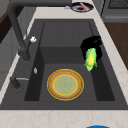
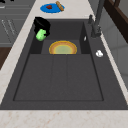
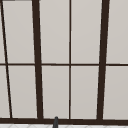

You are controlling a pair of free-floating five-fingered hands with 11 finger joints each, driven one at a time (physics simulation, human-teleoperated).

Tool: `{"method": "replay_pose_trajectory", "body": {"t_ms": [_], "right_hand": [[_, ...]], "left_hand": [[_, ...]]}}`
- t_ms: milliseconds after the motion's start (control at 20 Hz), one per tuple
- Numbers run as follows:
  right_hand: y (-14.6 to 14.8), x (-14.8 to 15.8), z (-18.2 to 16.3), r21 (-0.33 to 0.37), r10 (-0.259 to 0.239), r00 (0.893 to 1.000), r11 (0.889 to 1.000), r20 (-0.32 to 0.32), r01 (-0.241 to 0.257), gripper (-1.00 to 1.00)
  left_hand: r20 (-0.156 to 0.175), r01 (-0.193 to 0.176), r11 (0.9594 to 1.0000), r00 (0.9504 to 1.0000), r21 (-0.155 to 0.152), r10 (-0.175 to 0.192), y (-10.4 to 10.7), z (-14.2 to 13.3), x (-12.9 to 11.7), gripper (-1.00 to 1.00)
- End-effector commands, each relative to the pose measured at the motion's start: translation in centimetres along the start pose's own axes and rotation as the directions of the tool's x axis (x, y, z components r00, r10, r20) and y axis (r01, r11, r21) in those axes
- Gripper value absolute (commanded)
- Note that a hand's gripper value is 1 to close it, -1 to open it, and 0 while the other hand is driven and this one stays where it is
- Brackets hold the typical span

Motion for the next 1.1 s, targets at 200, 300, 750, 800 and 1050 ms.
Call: {"method": "replay_pose_trajectory", "body": {"t_ms": [200, 300, 750, 800, 1050], "right_hand": [[3.2, 2.4, -7.2, -0.016, 0.047, 0.999, 0.999, -0.018, -0.047, 1.0], [4.4, 3.5, -9.1, -0.012, 0.065, 0.997, 0.998, -0.033, -0.065, 1.0], [9.9, 6.2, -13.7, -0.01, 0.07, 0.997, 0.998, 0.019, -0.07, 1.0], [10.5, 5.8, -14.2, -0.013, 0.055, 0.997, 0.998, 0.047, -0.055, 1.0], [12.9, 6.0, -17.8, -0.065, 0.081, 0.985, 0.995, 0.154, -0.072, 1.0]], "left_hand": [[0.0, 0.0, 1.0, 1.0, 0.0, 0.0, 0.0, 0.0, 0.0, 0.0], [0.0, 0.0, 1.0, 1.0, 0.0, 0.0, 0.0, 0.0, 0.0, 0.0], [0.0, 0.0, 1.0, 1.0, 0.0, 0.0, 0.0, 0.0, 0.0, 0.0], [0.0, 0.0, 1.0, 1.0, 0.0, 0.0, 0.0, 0.0, 0.0, 0.0], [0.0, 0.0, 1.0, 1.0, 0.0, 0.0, 0.0, 0.0, 0.0, 0.0]]}}
